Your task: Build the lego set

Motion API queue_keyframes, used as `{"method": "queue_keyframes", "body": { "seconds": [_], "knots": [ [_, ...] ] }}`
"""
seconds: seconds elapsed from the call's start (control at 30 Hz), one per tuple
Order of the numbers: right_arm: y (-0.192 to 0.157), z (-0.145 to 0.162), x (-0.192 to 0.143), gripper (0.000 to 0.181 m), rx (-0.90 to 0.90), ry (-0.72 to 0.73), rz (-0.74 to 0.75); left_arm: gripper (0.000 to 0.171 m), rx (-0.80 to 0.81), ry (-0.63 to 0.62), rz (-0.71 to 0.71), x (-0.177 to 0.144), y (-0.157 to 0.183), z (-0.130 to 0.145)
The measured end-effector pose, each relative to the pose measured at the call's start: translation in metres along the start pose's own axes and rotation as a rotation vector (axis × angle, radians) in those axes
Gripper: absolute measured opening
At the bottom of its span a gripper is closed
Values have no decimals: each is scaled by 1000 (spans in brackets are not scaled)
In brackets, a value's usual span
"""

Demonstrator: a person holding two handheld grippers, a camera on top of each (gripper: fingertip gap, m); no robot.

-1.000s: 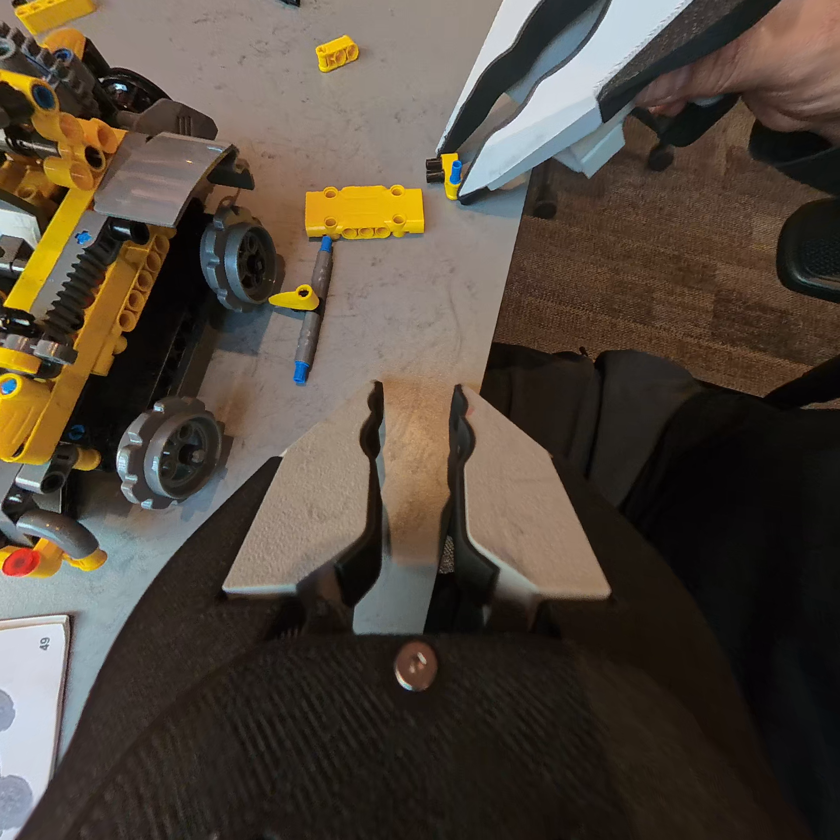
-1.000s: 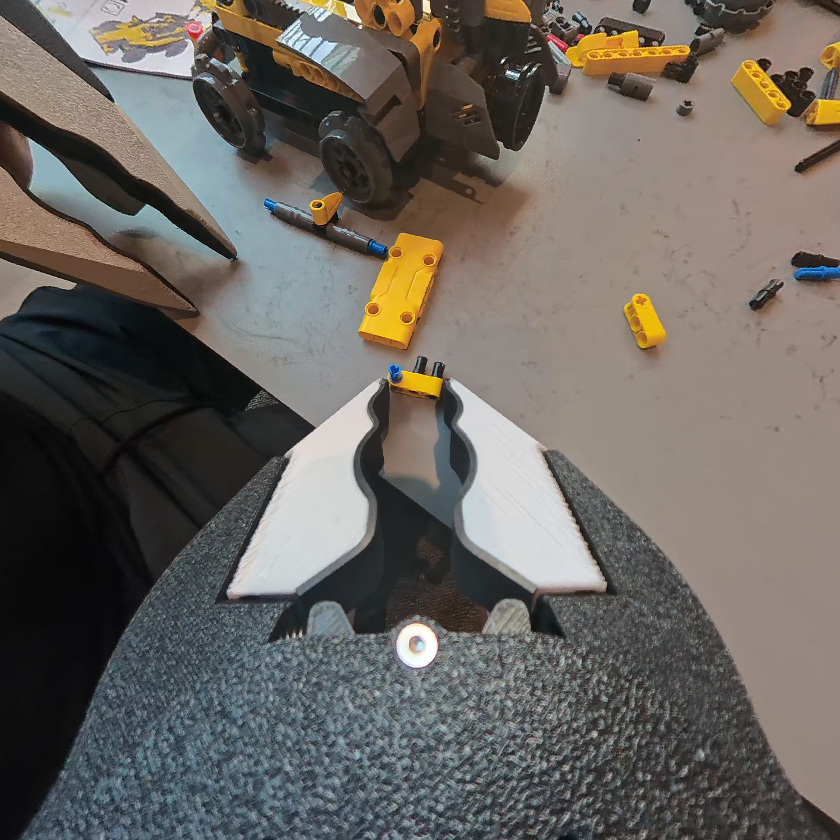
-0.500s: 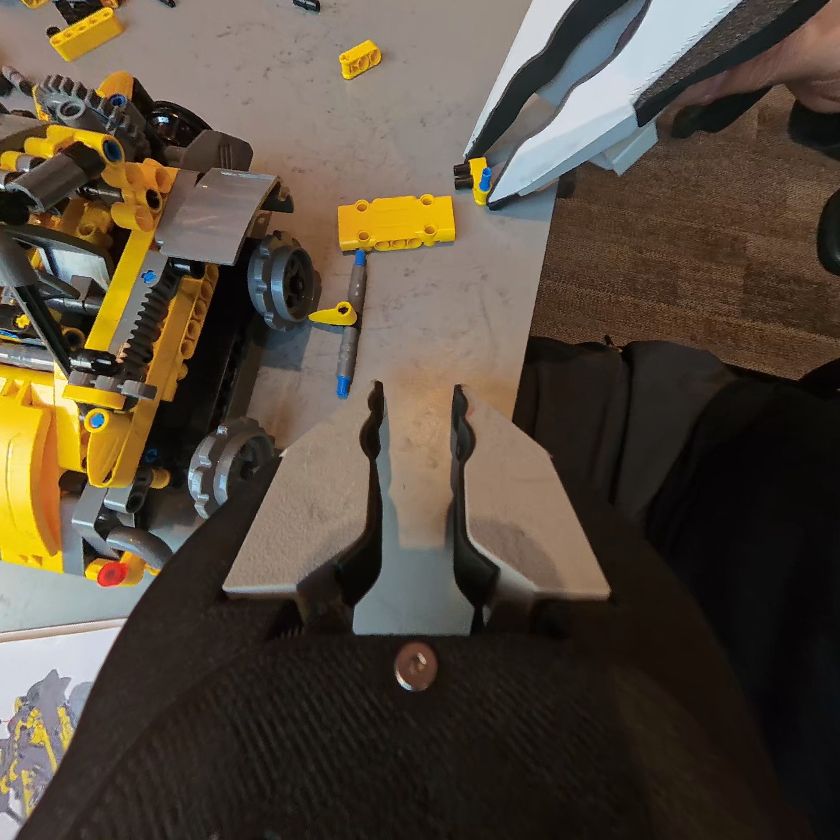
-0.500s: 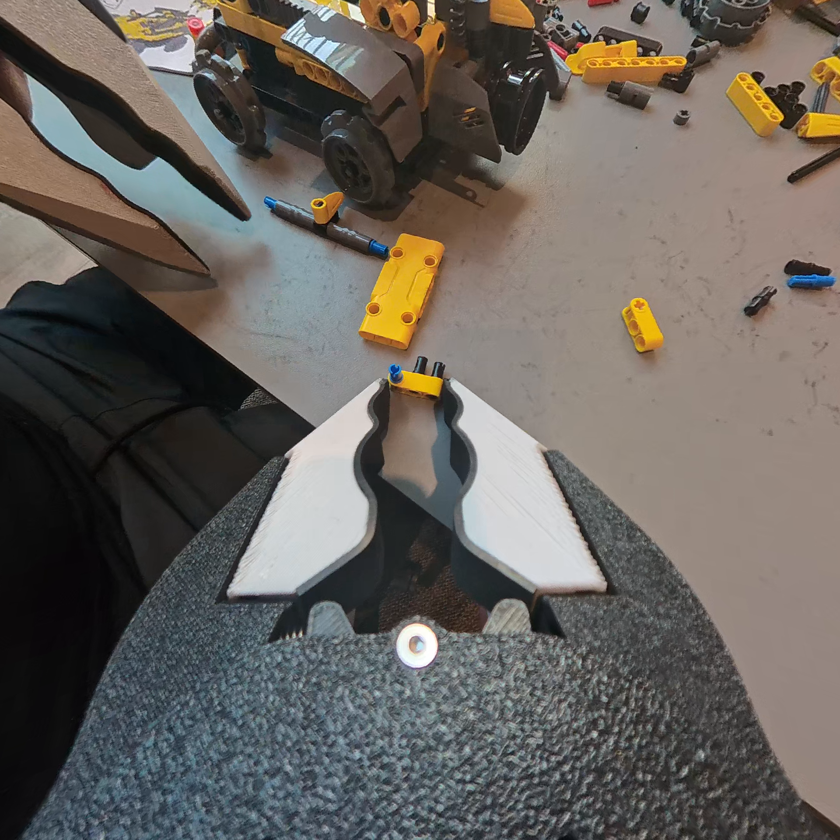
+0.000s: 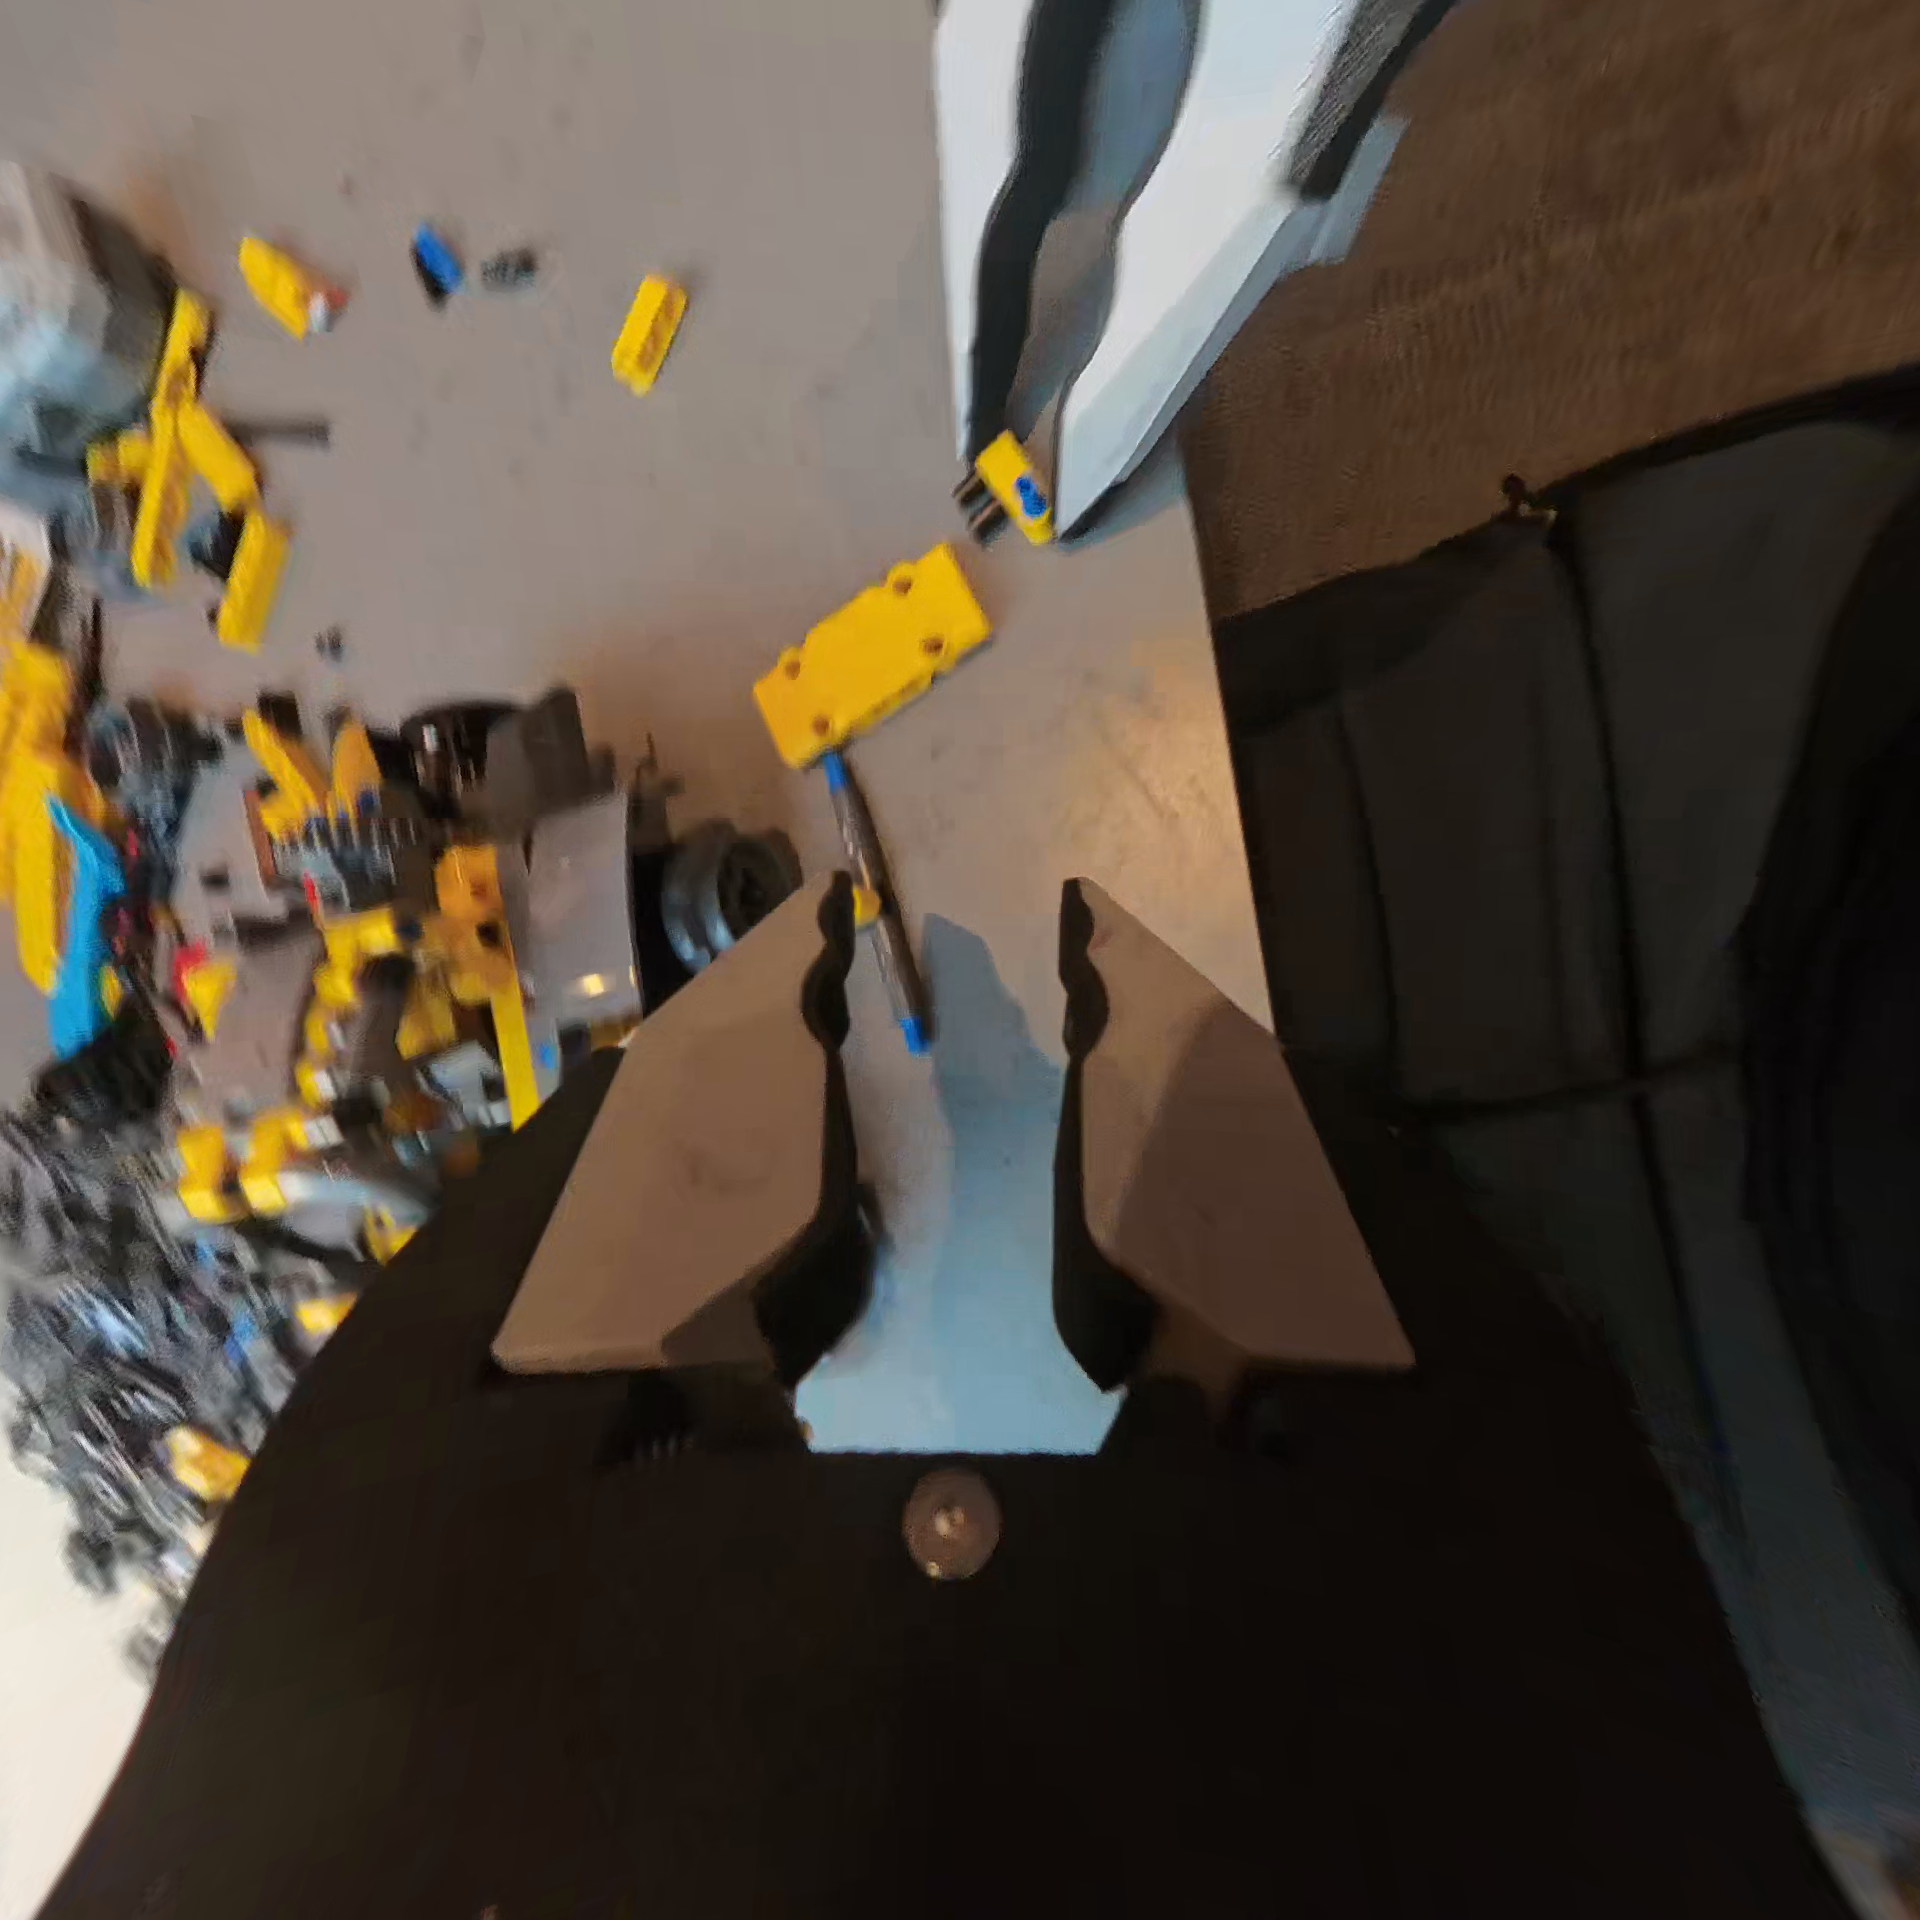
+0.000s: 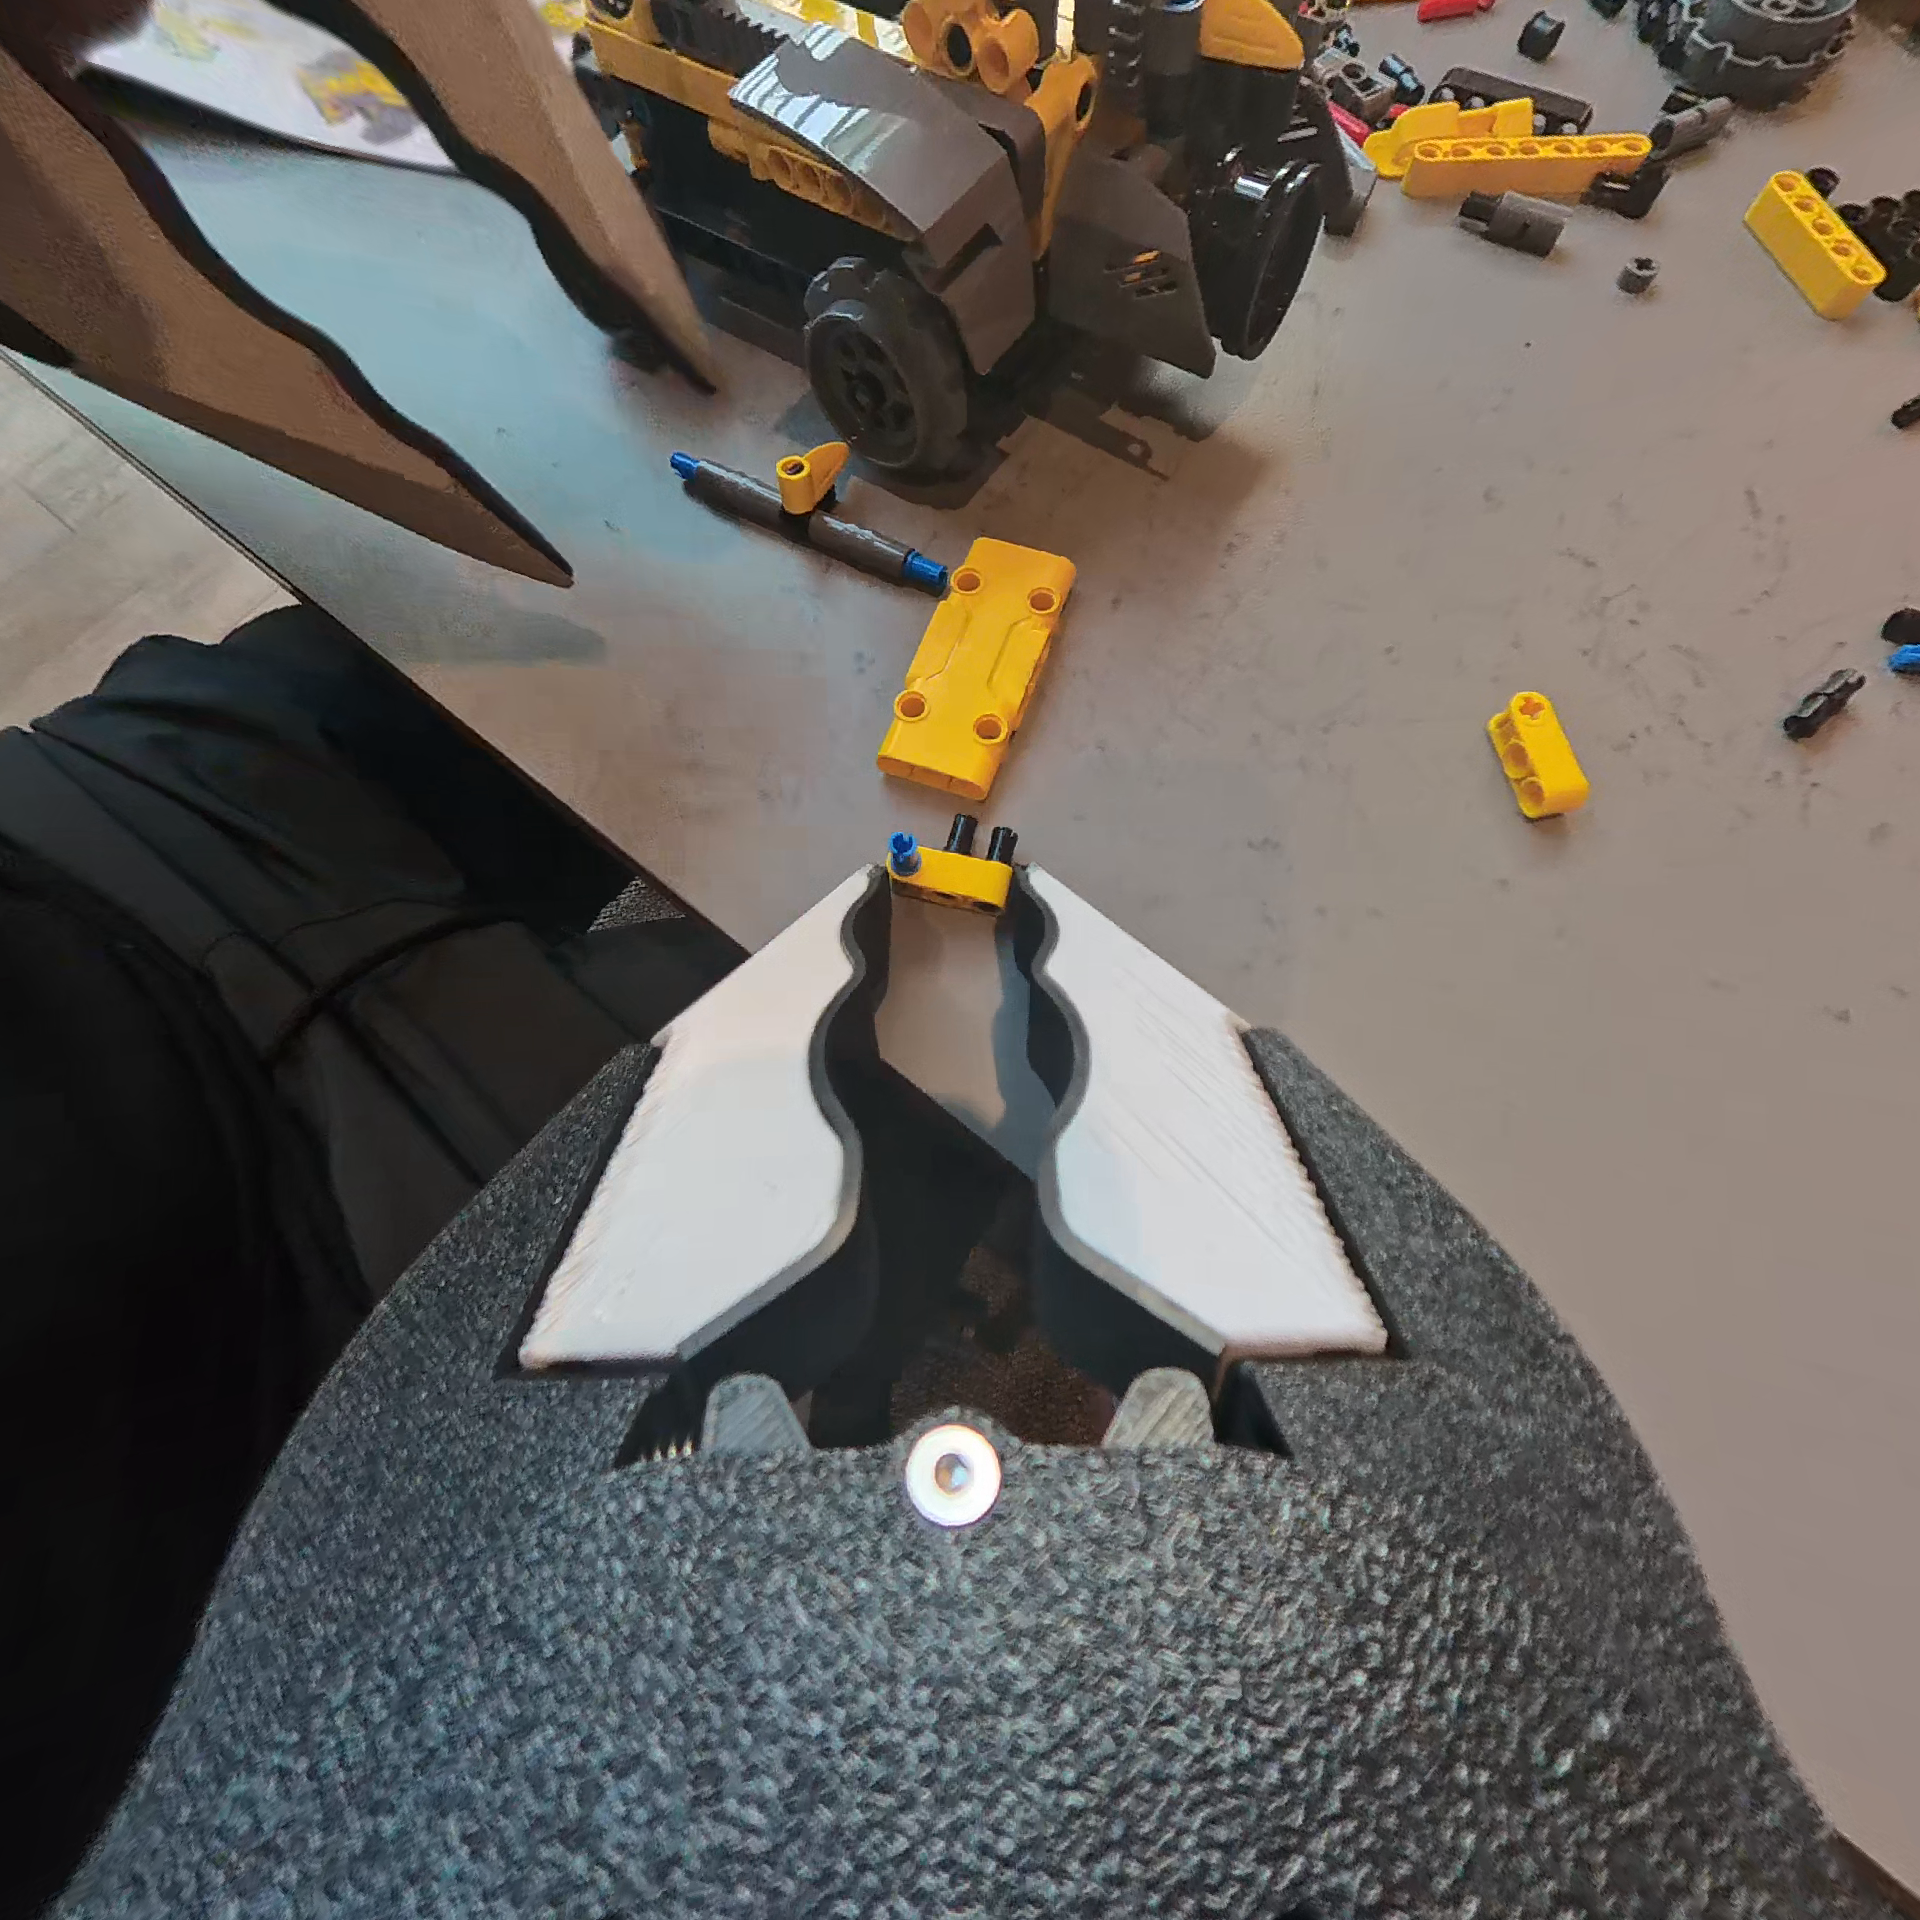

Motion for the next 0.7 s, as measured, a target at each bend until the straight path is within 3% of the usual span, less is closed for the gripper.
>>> {"method": "queue_keyframes", "body": {
  "seconds": [0.1,0.3,0.53,0.7],
  "knots": [
    [-1,2,-1,23,-1,6,-20,33,156,58,64,8,-3,-23],
    [-3,7,-8,23,-5,7,-38,32,438,31,173,37,-10,-49],
    [-3,10,-12,23,-38,-2,-49,49,502,-90,292,62,-18,-50],
    [1,11,-15,23,-44,-14,-59,30,504,-160,313,67,-18,-53]
  ]
}}
Point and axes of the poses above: each gripper's, where its closed fingertips meet, x out along the fingers, z out of its underside, y = z × x across the jaws, the point moved 8 cm from there along -x, back along the fingers, and after that the axes turned 12 degrees about -z, right-handed, at the moved point
